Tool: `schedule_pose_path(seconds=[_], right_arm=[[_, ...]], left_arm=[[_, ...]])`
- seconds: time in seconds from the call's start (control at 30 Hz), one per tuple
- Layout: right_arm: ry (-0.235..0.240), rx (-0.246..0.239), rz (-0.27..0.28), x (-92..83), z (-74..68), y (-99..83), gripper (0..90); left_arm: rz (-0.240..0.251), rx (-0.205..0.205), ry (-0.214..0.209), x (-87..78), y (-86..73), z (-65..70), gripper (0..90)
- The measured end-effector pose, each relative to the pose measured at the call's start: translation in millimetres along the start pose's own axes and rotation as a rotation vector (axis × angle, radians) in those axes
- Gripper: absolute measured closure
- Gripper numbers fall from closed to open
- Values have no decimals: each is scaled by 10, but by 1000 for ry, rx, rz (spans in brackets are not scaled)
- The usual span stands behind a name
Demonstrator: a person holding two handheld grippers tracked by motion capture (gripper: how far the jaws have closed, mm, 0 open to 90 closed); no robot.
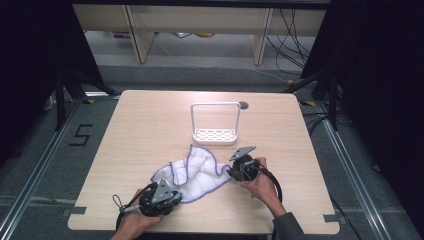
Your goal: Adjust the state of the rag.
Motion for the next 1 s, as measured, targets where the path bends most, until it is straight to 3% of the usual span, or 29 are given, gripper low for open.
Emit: schedule_pose_path(seconds=[0.1, 0.13, 0.2, 0.23, 0.27, 0.33, 0.37, 0.4, 0.43, 0.47, 0.53, 0.6, 0.63, 0.67, 0.7, 0.73, 0.77, 0.8, 0.83, 0.87, 0.93, 1.0], right_arm=[[-1, -8, 10, -92, -30, -1, 863], [9, -1, 33, -264, -91, -17, 863], [10, -9, 66, -449, -146, -71, 863], [10, -9, 66, -449, -146, -71, 863], [-2, -16, 106, -601, -237, -148, 863], [7, -20, 108, -660, -281, -191, 862], [5, -6, 113, -778, -402, -331, 860], [-5, 4, 105, -811, -452, -403, 858], [-5, 4, 105, -811, -452, -403, 858], [13, 12, 84, -842, -543, -545, 855], [21, 21, 81, -844, -574, -590, 853], [20, 41, 31, -779, -673, -754, 834], [20, 41, 31, -779, -673, -754, 834], [33, 59, -21, -751, -710, -807, 719], [33, 59, -21, -751, -710, -807, 719], [4, 95, -20, -760, -681, -786, 601], [-3, 104, -5, -780, -664, -758, 555], [-3, 104, -5, -780, -664, -758, 555], [-20, 83, 26, -813, -621, -715, 517], [-59, 87, 85, -889, -543, -586, 454], [-62, 68, 99, -906, -509, -541, 442], [-41, 61, 137, -895, -378, -321, 420]], left_arm=[[7, -4, -11, -51, 11, -30, 794], [37, -14, -33, -126, 38, -32, 804], [61, -34, -54, -192, 67, -10, 807], [61, -34, -54, -192, 67, -10, 809], [71, -23, -92, -233, 97, 60, 810], [66, -8, -109, -230, 92, 120, 810], [45, 10, -116, -215, 75, 156, 809], [32, 8, -142, -158, 30, 264, 809], [32, 8, -142, -158, 30, 264, 808], [1, 30, -158, -103, -27, 352, 808], [-10, 50, -168, -77, -46, 387, 807], [-17, 53, -162, -47, -77, 425, 800], [-17, 53, -162, -47, -77, 425, 796], [-30, 59, -161, -72, -85, 413, 781], [-30, 59, -161, -72, -85, 413, 762], [-27, 14, -171, -90, -95, 422, 696], [-30, -14, -173, -128, -95, 390, 612], [-30, -14, -173, -128, -95, 390, 542], [0, -78, -181, -161, -77, 378, 542], [41, -118, -198, -238, -18, 312, 458], [60, -133, -199, -290, 32, 239, 434], [130, -169, -177, -362, 185, 57, 411]])
Point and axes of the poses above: each handheld gripper's, and its own axes: x roughly forward along the jaws, y roughly out of its top, z roughly to its right, the point moved 6 cm from there along x, roughly forward along the jaws, and after that the axes turned 12 degrees about -x, right-handed, at the moved point
